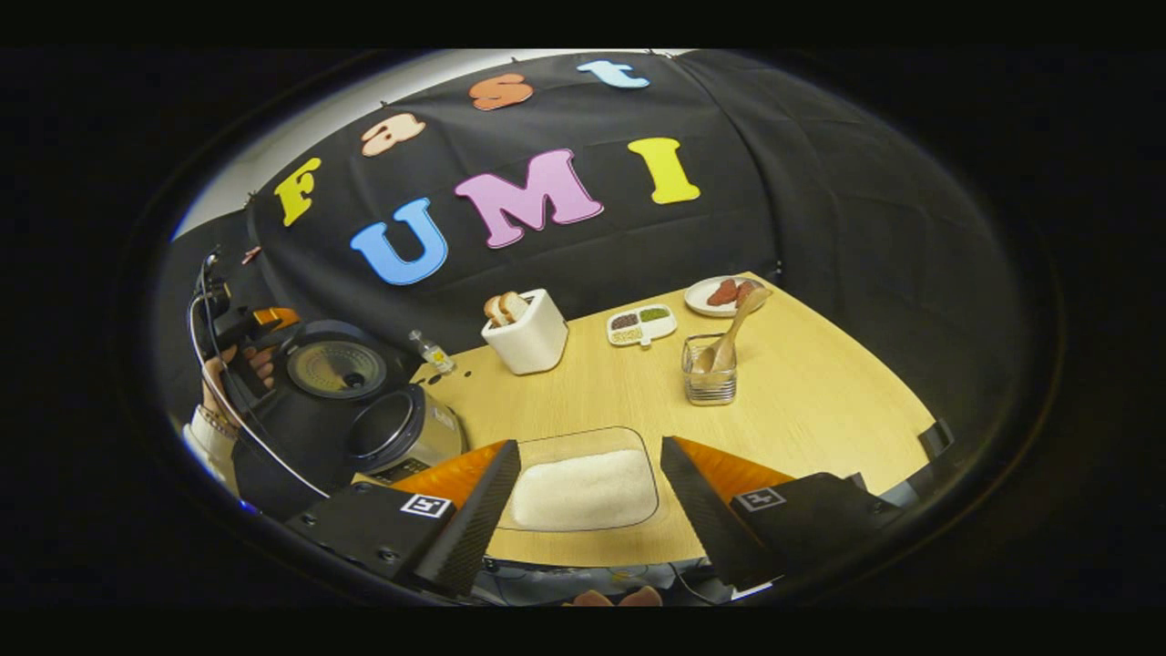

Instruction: Close the left gripper, press the button to open the rice cooker; take a wooden spoon from the chopstick holder with the right hand, scoop a spoonful of rice and pour it into the rice cooker, then put the wooden spoon back into the chopstick holder.

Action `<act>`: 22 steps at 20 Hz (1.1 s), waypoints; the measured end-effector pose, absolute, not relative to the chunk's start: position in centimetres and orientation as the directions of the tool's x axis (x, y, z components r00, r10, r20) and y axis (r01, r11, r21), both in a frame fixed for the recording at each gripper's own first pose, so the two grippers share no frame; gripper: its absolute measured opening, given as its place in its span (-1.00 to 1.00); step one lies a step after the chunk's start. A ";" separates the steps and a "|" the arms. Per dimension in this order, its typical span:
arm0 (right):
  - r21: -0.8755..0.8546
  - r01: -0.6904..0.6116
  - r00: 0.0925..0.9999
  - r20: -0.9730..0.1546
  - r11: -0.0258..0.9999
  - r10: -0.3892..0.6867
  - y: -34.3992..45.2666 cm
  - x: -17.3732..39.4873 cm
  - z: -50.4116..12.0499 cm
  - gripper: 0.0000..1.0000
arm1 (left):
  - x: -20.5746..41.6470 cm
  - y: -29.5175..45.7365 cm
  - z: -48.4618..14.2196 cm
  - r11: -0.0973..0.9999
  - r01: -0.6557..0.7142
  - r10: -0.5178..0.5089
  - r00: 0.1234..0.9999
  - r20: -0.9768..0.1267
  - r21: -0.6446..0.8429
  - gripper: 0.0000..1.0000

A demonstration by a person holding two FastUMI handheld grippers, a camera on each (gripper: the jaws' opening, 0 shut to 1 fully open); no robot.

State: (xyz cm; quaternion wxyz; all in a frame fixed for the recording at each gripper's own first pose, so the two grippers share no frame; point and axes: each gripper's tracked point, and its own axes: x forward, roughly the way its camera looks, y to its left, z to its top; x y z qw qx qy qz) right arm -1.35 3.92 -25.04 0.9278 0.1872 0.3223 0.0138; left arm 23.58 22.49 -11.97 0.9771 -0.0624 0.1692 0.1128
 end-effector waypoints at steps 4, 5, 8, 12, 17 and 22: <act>0.355 0.073 0.786 -0.596 0.932 0.165 4.5 -1.0 -25.3 0.93 | 18.3 20.5 -14.3 0.968 -0.225 0.174 0.919 -0.353 -0.110 0.61; 0.358 0.069 0.784 -0.597 0.931 0.171 4.8 -0.8 -25.4 0.93 | 17.0 20.0 -15.0 0.969 -0.216 0.163 0.923 -0.347 -0.119 0.61; 0.365 0.060 0.775 -0.603 0.929 0.187 5.4 -0.6 -25.7 0.93 | 13.6 18.5 -18.0 0.981 -0.171 0.128 0.925 -0.357 -0.091 0.60; 0.357 0.038 0.765 -0.611 0.933 0.202 6.1 -0.7 -26.0 0.93 | 11.0 18.0 -20.5 0.980 -0.173 0.124 0.919 -0.374 -0.100 0.61; 0.352 0.027 0.755 -0.621 0.936 0.212 6.4 -0.9 -26.3 0.93 | 9.5 17.5 -22.7 0.975 -0.215 0.183 0.917 -0.354 -0.053 0.58; 0.348 0.029 0.753 -0.624 0.937 0.208 6.0 -1.0 -26.4 0.93 | 7.7 16.8 -26.8 0.973 -0.223 0.230 0.904 -0.359 0.062 0.58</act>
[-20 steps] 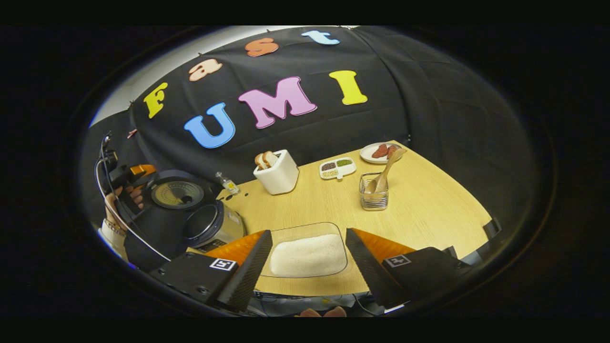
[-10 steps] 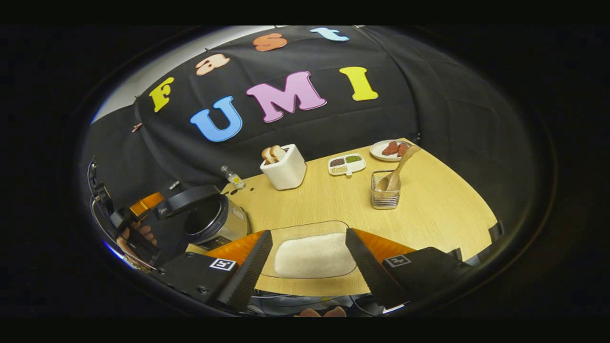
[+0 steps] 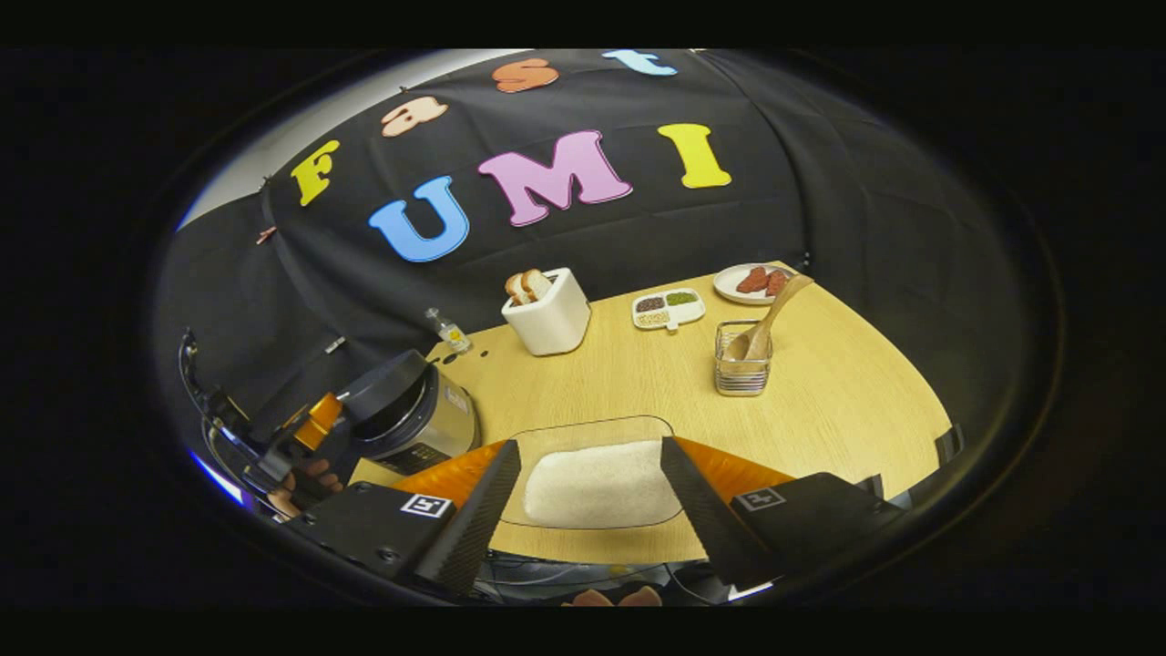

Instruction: Close the left gripper, press the button to open the rice cooker; take a wooden spoon from the chopstick holder with the right hand, scoop a spoonful of rice and pour it into the rice cooker, then put the wooden spoon back into the chopstick holder.

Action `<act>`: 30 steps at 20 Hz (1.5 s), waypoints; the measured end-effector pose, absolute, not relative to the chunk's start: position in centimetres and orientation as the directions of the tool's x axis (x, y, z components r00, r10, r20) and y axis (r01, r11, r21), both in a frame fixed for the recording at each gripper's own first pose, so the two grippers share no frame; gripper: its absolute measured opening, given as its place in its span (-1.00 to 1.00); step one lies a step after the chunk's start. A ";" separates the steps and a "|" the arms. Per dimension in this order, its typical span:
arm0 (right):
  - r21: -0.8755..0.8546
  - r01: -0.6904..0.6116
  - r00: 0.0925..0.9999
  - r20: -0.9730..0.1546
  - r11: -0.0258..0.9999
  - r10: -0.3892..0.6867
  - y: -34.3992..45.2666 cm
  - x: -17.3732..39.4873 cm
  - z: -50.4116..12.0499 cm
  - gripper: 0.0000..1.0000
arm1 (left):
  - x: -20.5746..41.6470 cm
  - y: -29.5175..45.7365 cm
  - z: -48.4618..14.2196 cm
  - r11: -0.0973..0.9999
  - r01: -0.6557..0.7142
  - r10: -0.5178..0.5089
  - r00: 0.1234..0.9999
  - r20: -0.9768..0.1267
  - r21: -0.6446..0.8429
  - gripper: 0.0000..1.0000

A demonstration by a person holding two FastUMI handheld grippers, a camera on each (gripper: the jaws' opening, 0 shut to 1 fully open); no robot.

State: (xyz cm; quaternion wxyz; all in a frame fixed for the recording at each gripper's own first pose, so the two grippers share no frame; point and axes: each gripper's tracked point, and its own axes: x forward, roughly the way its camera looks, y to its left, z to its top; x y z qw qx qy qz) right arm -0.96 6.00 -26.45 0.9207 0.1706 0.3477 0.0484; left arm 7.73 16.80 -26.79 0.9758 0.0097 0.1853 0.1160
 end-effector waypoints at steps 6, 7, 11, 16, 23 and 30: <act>0.343 0.045 0.747 -0.635 0.938 0.196 5.0 -1.6 -26.9 0.93 | 7.6 17.8 -30.4 0.960 -0.275 0.223 0.860 -0.458 -0.049 0.58; 0.346 0.050 0.746 -0.636 0.937 0.195 4.9 -1.6 -26.9 0.93 | 7.7 18.2 -30.8 0.958 -0.285 0.240 0.848 -0.473 -0.025 0.58; 0.357 0.056 0.749 -0.633 0.932 0.197 5.1 -1.6 -26.8 0.93 | 8.2 18.6 -31.6 0.947 -0.319 0.299 0.827 -0.476 0.040 0.46; 0.368 0.059 0.745 -0.635 0.928 0.204 5.4 -1.6 -27.3 0.94 | 7.7 18.8 -32.0 0.939 -0.343 0.295 0.819 -0.493 -0.007 0.24; 0.373 0.040 0.783 -0.588 0.927 0.203 5.6 0.5 -25.0 0.93 | 6.9 17.5 -30.3 0.977 -0.209 0.159 0.839 -0.520 -0.039 0.29; 0.296 0.039 0.849 -0.514 0.954 0.125 3.2 2.9 -21.5 0.94 | 6.7 12.9 -22.4 0.997 -0.076 0.060 0.907 -0.416 -0.023 0.33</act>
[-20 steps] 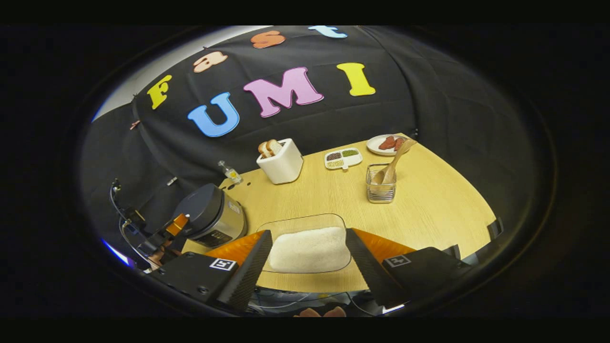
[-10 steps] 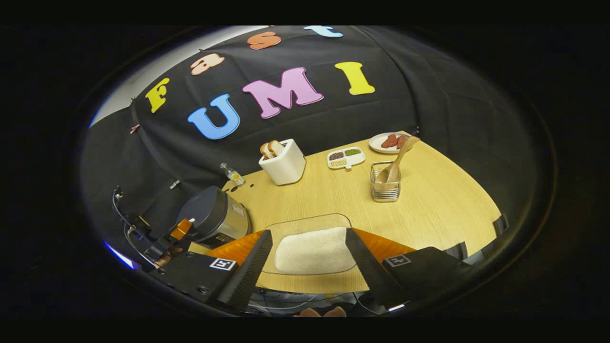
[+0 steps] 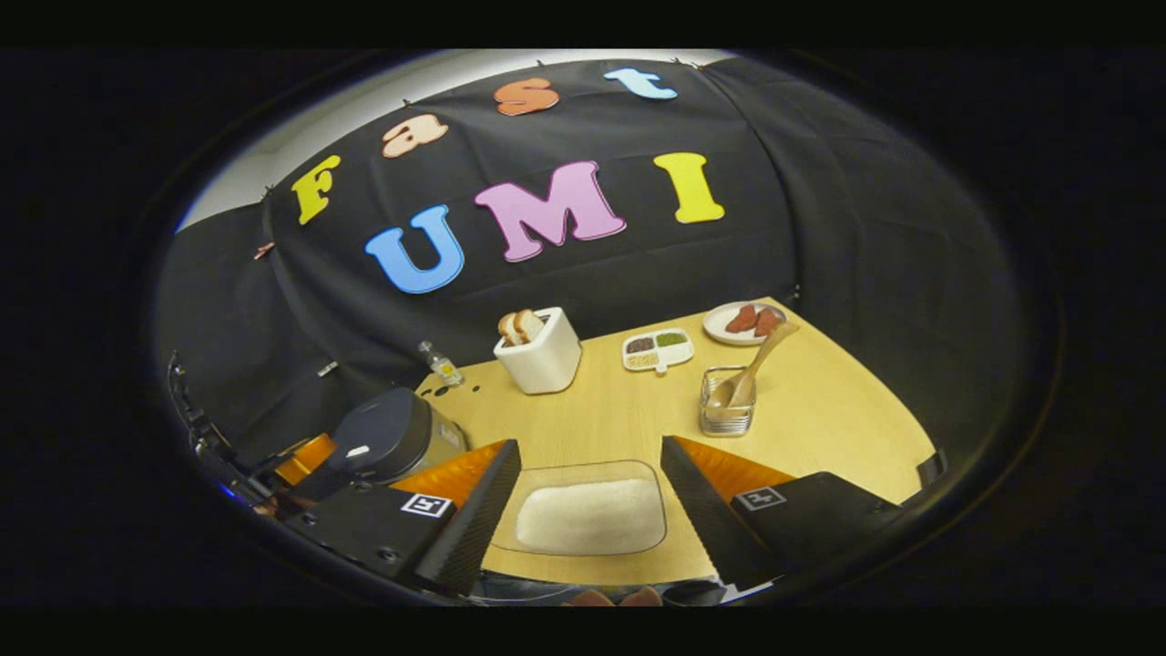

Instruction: Close the left gripper, press the button to open the rice cooker; take a wooden spoon from the chopstick holder with the right hand, scoop a spoonful of rice and pour it into the rice cooker, then put the wooden spoon back into the chopstick holder.

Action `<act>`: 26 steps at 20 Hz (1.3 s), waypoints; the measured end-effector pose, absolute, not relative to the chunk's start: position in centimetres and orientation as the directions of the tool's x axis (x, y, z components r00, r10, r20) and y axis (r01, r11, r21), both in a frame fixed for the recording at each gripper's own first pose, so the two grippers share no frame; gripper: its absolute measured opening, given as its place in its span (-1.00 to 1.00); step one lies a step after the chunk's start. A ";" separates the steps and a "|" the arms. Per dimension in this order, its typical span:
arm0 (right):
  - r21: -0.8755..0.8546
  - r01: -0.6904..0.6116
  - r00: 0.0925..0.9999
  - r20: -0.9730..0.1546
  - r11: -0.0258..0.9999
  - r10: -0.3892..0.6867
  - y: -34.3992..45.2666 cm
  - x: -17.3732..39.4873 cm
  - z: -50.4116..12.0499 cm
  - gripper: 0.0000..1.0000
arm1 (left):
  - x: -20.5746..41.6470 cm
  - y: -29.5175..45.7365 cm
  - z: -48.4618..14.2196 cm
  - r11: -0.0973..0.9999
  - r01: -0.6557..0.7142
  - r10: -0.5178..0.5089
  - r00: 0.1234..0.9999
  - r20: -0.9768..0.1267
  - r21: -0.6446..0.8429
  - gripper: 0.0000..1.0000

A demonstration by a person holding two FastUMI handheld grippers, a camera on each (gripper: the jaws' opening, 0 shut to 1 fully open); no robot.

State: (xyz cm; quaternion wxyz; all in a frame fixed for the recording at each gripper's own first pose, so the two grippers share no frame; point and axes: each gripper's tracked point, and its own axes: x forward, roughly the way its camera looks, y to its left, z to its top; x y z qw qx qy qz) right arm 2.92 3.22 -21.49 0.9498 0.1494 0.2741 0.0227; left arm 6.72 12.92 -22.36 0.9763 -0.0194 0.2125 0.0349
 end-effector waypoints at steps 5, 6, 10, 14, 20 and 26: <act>0.107 0.027 0.932 -0.362 0.994 0.013 1.1 4.2 -15.8 0.93 | 6.1 7.7 -16.5 1.000 0.024 -0.027 0.948 -0.318 -0.015 0.33; 0.066 0.025 0.944 -0.331 0.997 -0.002 1.0 4.2 -14.8 0.92 | 5.7 6.8 -16.0 0.999 0.039 -0.044 0.950 -0.308 -0.022 0.33; -0.089 0.065 0.978 -0.190 0.994 -0.081 0.0 3.7 -11.2 0.93 | 4.2 3.3 -14.9 0.993 0.092 -0.111 0.947 -0.301 -0.075 0.36; -0.108 0.063 0.977 -0.195 0.992 -0.083 0.4 2.6 -11.9 0.96 | 3.3 1.8 -13.1 0.992 0.120 -0.122 0.961 -0.247 -0.023 0.46; -0.102 0.051 0.984 -0.164 0.994 -0.067 1.3 2.9 -10.5 0.96 | 1.8 0.8 -11.8 0.991 0.133 -0.134 0.977 -0.167 -0.018 0.52; -0.188 0.009 0.999 -0.038 0.982 -0.017 3.3 2.8 -7.9 0.95 | 1.1 1.9 -10.9 0.994 0.099 -0.104 0.987 -0.120 -0.043 0.53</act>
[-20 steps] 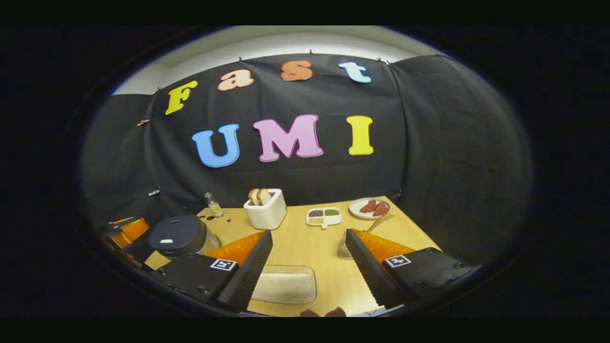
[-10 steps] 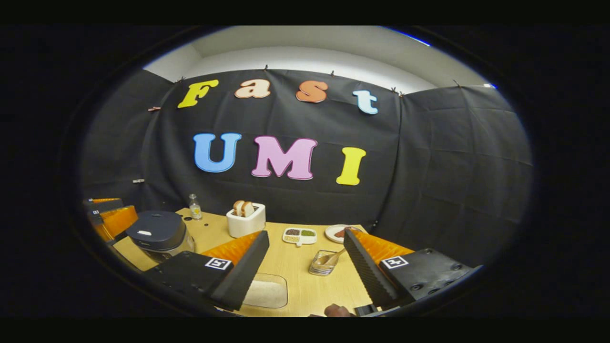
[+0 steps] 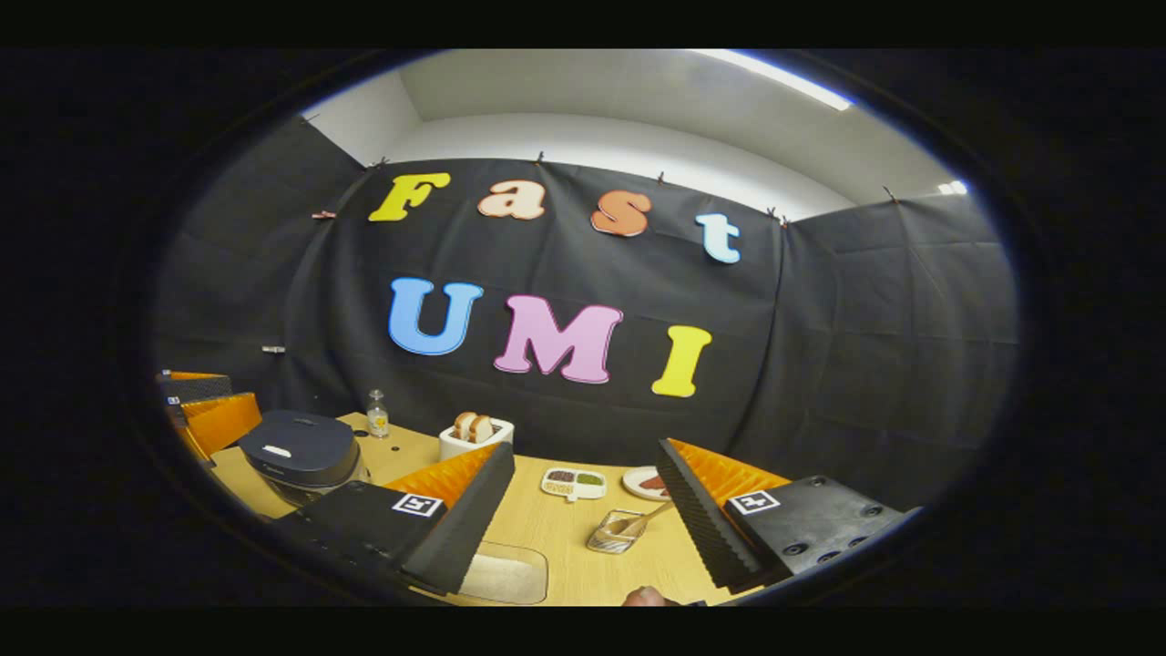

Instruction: Close the left gripper, press the button to open the rice cooker; take a wooden spoon from the chopstick holder with the right hand, scoop a spoonful of rice and pour it into the rice cooker, then put the wooden spoon back into the chopstick holder.

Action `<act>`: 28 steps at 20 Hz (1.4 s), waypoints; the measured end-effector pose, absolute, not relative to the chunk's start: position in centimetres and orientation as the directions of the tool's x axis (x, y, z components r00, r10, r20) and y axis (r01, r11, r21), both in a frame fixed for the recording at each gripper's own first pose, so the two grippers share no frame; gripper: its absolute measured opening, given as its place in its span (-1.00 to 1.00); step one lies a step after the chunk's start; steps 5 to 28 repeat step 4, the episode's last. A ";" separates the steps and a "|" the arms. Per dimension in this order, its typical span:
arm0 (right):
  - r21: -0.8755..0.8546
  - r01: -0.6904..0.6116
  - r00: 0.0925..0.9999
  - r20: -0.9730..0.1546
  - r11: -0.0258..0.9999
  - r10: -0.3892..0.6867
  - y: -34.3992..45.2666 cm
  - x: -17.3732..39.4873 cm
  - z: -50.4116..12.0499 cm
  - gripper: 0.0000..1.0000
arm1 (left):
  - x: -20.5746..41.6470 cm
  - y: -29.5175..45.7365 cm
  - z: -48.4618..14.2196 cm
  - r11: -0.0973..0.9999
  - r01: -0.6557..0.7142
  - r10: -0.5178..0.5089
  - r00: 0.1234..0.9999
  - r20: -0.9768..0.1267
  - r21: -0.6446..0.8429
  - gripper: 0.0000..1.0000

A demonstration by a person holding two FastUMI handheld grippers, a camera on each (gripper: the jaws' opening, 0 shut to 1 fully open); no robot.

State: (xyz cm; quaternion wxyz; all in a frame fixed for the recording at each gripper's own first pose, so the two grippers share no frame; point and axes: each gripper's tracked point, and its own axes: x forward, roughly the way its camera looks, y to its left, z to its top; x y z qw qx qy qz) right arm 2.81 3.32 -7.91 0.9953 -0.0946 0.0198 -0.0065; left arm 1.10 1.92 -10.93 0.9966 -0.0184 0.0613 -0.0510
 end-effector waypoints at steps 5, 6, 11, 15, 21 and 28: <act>-0.165 -0.021 0.998 -0.062 0.986 0.011 4.7 2.3 -8.1 0.93 | 1.1 2.9 -11.0 0.996 0.078 -0.081 0.988 -0.128 -0.031 0.60; -0.165 -0.021 0.998 -0.062 0.986 0.011 4.7 2.3 -8.1 0.93 | 1.1 2.9 -11.0 0.996 0.078 -0.081 0.988 -0.128 -0.031 0.60; -0.165 -0.021 0.998 -0.062 0.986 0.011 4.7 2.3 -8.1 0.93 | 1.1 2.9 -11.0 0.996 0.078 -0.081 0.988 -0.128 -0.031 0.60; -0.165 -0.021 0.998 -0.062 0.986 0.011 4.7 2.3 -8.1 0.93 | 1.1 2.9 -11.0 0.996 0.078 -0.081 0.988 -0.128 -0.031 0.60; -0.165 -0.021 0.998 -0.062 0.986 0.011 4.7 2.3 -8.1 0.93 | 1.1 2.9 -11.0 0.996 0.078 -0.081 0.988 -0.128 -0.031 0.60; -0.165 -0.021 0.998 -0.062 0.986 0.011 4.7 2.3 -8.1 0.93 | 1.1 2.9 -11.0 0.996 0.078 -0.081 0.988 -0.128 -0.031 0.60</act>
